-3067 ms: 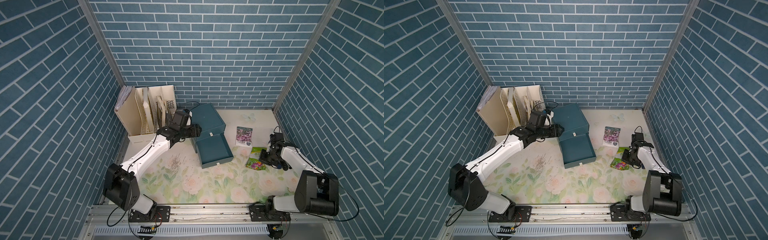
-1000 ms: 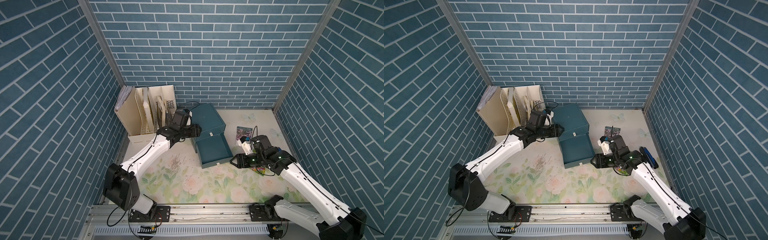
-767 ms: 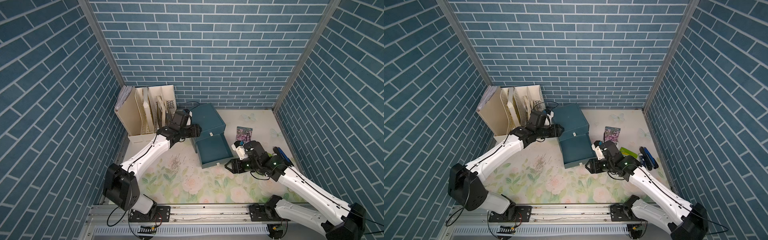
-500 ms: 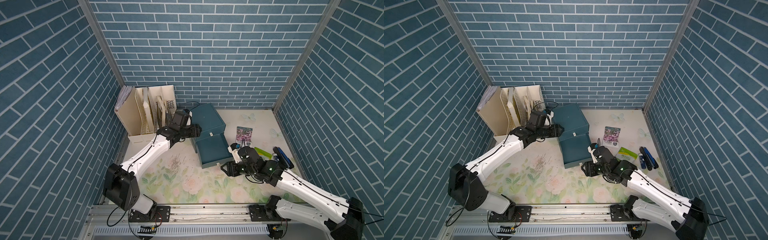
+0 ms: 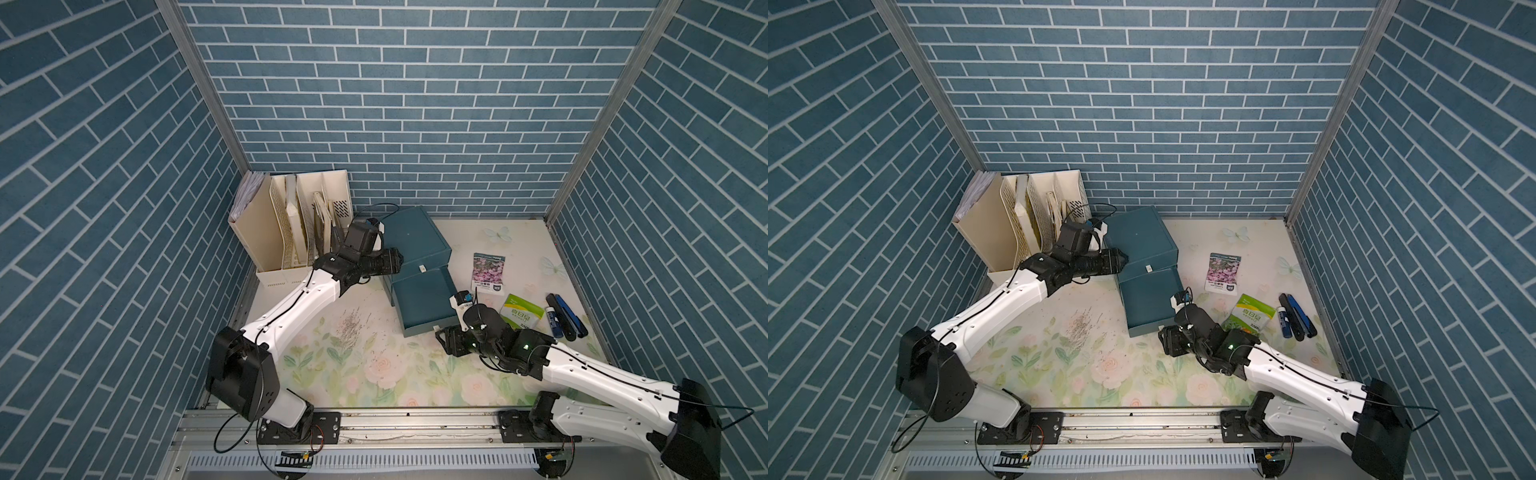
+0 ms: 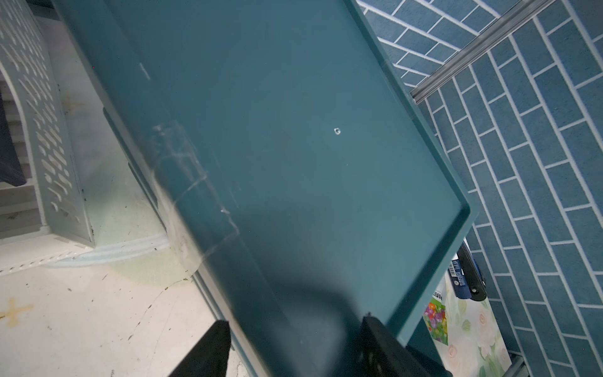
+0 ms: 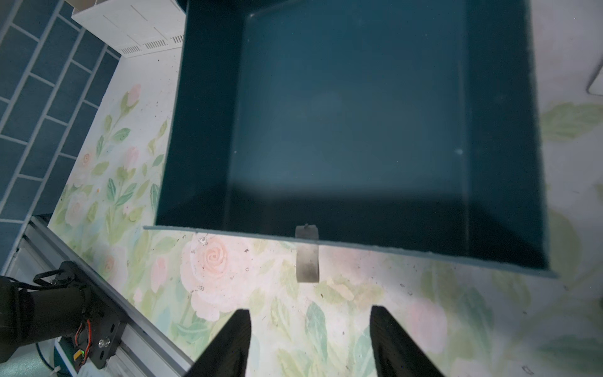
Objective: Take the seed bags out of the drawer
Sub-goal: Close the drawer in the storage box.
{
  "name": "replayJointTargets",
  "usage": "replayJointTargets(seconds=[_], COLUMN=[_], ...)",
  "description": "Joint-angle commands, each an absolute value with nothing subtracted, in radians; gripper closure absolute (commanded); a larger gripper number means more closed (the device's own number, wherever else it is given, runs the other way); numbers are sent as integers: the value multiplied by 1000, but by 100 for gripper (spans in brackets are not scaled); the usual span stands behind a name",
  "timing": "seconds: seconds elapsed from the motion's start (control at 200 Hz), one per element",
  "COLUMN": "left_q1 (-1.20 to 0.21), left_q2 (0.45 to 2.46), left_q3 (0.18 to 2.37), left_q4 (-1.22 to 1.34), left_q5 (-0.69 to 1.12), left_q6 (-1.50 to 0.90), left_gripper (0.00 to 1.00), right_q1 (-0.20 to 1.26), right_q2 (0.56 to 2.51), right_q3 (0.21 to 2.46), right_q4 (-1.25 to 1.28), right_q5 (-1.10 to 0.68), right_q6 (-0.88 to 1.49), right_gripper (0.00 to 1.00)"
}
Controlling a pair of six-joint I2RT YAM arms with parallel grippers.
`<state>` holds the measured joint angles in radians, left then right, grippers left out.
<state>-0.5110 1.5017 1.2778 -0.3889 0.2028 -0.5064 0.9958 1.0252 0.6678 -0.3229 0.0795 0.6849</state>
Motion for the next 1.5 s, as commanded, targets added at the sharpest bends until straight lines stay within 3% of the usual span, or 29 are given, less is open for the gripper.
replayJointTargets(seconds=[0.0,1.49], left_q1=[-516,-516], left_q2=[1519,1528], left_q3=[1254,1261], left_q4=[-529,-534], left_q5=[188,204], left_q6=[-476,-458], left_gripper=[33,33], right_q1=[1004,1004], right_q2=[1037,1178], right_q3=[647,696], right_q4=[-260,-48], right_q5=[126,222], right_q6=[703,555], right_gripper=[38,38])
